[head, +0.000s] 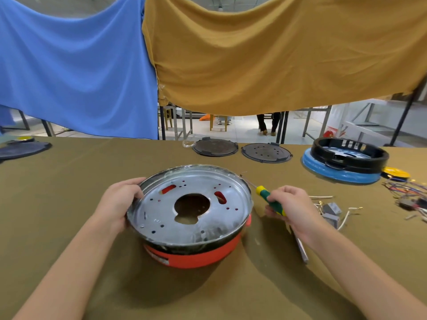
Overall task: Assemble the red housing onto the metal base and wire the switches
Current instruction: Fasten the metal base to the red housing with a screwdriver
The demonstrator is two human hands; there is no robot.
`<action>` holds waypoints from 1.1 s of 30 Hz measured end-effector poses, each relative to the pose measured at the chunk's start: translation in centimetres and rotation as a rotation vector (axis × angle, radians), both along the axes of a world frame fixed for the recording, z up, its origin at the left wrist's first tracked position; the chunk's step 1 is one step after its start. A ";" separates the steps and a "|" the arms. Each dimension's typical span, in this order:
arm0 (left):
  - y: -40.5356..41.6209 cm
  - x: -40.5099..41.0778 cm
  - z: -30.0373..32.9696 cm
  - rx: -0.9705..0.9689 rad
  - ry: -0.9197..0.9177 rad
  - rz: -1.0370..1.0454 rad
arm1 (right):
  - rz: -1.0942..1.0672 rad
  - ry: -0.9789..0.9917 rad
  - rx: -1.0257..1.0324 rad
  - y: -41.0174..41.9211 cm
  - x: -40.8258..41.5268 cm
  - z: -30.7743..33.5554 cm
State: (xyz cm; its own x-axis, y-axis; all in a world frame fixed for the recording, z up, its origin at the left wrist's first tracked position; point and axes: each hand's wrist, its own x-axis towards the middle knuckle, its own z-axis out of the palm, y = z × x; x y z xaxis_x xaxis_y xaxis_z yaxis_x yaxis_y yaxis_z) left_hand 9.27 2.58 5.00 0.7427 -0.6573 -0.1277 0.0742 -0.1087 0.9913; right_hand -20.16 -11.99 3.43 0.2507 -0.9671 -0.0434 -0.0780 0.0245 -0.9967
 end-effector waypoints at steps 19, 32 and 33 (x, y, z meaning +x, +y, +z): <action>1.4 0.6 1.3 0.178 -0.215 -0.163 | 0.169 0.679 -0.385 0.0 -0.6 0.5; -1.2 -1.2 1.5 0.235 -0.270 -0.320 | 0.085 0.739 -0.271 -3.3 -5.9 2.8; -1.1 -1.0 1.3 0.198 -0.317 -0.292 | 0.103 0.787 -0.289 -3.3 -6.1 3.0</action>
